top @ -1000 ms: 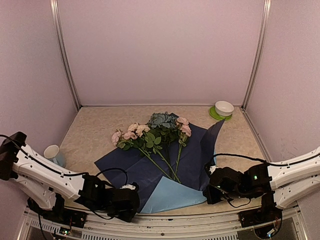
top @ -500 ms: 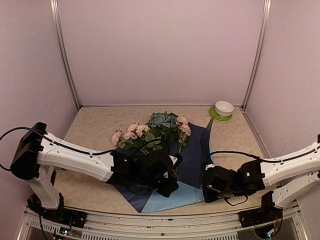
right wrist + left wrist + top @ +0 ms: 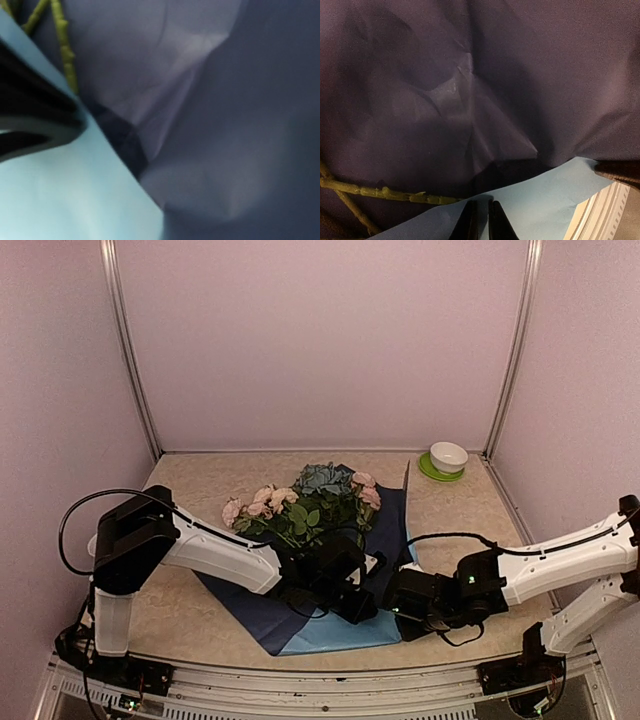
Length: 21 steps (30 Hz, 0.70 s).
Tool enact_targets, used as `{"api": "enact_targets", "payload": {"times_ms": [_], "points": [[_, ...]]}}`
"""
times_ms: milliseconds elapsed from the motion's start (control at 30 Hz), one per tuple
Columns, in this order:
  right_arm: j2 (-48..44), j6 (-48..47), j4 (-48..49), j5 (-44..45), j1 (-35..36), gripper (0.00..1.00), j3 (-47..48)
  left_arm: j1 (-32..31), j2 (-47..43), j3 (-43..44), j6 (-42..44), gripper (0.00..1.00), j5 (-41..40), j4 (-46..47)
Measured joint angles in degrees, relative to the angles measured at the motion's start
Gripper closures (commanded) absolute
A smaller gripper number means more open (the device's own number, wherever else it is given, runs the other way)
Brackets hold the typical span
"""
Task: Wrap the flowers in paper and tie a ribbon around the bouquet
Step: Fold the one-fourth-folded wrapping paper at the center of the board.
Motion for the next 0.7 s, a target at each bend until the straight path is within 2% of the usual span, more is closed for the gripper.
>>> {"api": "enact_targets", "payload": {"times_ms": [33, 133, 200, 300, 400, 467, 500, 633, 667, 700], "points": [[0.07, 0.17, -0.46, 0.00, 0.17, 0.97, 0.35, 0.17, 0.52, 0.33, 0.02, 0.90, 0.42, 0.37], [-0.68, 0.55, -0.24, -0.48, 0.57, 0.75, 0.17, 0.39, 1.53, 1.07, 0.02, 0.91, 1.14, 1.18], [-3.89, -0.17, 4.13, -1.81, 0.63, 0.62, -3.39, 0.44, 1.92, 1.11, 0.02, 0.91, 1.51, 1.86], [-9.55, -0.50, 12.00, -4.00, 0.33, 0.55, -11.50, 0.66, 2.05, 1.11, 0.02, 0.91, 1.95, 2.16], [-11.32, 0.00, 15.96, -4.74, -0.59, 0.52, -16.22, 0.79, 2.08, 0.94, 0.02, 0.91, 2.08, 2.47], [-11.30, -0.04, 17.40, -4.31, -0.98, 0.54, -16.92, 0.85, 2.05, 0.74, 0.02, 0.91, 2.19, 2.78], [-11.26, -0.15, 18.43, -4.11, -1.09, 0.58, -16.92, 0.90, 2.05, 0.66, 0.04, 0.91, 2.21, 2.93], [-9.14, -1.38, 21.46, -3.56, -1.11, 0.93, -16.09, 1.01, 2.05, 0.42, 0.28, 0.91, 2.45, 3.39], [-7.65, -1.44, 21.42, -3.26, -1.09, 0.99, -15.17, 1.03, 2.05, 0.39, 0.33, 0.91, 2.47, 3.45], [-6.05, -1.42, 20.87, -2.73, -0.98, 1.00, -13.92, 1.05, 2.05, 0.35, 0.39, 0.91, 2.51, 3.52]]}}
